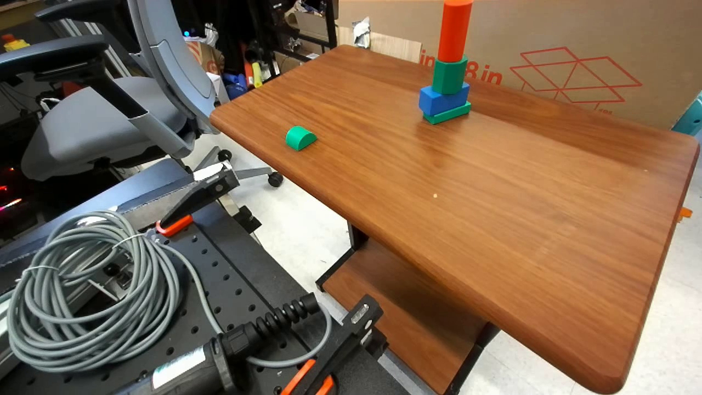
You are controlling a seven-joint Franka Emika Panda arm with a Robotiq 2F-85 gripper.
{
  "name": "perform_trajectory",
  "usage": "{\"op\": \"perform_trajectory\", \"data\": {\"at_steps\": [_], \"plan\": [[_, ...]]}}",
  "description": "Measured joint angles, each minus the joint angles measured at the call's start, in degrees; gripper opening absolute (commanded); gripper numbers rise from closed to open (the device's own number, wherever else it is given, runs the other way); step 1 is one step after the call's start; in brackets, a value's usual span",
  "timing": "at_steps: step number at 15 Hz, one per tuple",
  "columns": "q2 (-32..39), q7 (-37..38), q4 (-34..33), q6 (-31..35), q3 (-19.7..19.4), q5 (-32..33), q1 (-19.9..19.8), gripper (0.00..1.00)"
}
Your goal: Unstack the four blocks on the right
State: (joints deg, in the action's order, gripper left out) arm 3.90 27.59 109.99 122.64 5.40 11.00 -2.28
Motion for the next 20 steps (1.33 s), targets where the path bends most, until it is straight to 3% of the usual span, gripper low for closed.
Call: {"op": "perform_trajectory", "data": {"at_steps": [12, 20], "plan": [[7.5, -1.5, -1.6, -2.6, -2.6, -6.6, 1.9, 1.00], [11.5, -1.6, -1.7, -2.8, -4.1, -6.8, 1.9, 1.00]]}}
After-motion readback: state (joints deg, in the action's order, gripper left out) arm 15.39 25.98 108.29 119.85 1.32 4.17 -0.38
